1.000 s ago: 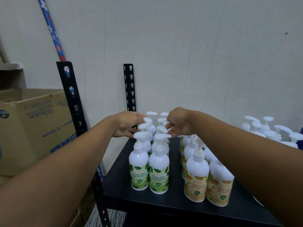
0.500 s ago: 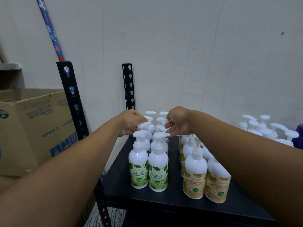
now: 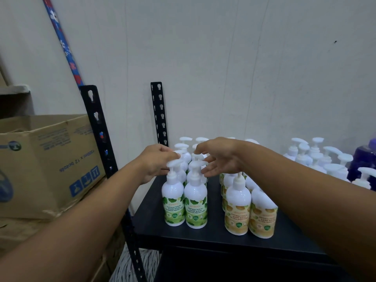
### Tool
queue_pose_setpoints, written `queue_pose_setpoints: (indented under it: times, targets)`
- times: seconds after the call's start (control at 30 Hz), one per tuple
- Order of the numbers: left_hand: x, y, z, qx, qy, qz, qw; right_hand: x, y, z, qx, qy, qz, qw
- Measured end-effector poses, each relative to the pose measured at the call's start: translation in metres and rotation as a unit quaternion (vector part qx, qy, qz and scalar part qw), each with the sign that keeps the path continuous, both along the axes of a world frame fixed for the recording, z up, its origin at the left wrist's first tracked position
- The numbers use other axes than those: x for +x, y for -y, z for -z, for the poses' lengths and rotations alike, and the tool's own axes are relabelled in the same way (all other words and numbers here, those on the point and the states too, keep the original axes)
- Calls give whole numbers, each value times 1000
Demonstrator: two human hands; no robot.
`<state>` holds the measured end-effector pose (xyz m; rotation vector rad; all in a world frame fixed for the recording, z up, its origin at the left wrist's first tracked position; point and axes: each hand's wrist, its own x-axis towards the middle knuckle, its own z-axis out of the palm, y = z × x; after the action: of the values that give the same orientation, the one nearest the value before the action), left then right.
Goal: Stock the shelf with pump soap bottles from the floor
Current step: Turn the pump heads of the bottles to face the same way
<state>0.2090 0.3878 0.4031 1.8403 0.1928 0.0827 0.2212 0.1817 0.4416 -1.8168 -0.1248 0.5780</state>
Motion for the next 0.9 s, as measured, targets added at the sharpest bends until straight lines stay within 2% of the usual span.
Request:
queue_pose_setpoints:
  times: [0.23,0.43,0.63,0.9]
  targets:
    - [-3,4,1,-5,9,-13,1000,-8,-5,1,-29,28,21,999]
    - [-5,3,-6,-30,-35,33,998,-8,-7,1,-39,48,46,997]
    - [-6,2,-9,-35,-54,58,996,-9,-11,0,-43,47,59,996]
    - [-13,3,-8,-40,-40,51,997,-8,-13,4,-27,28,83,996]
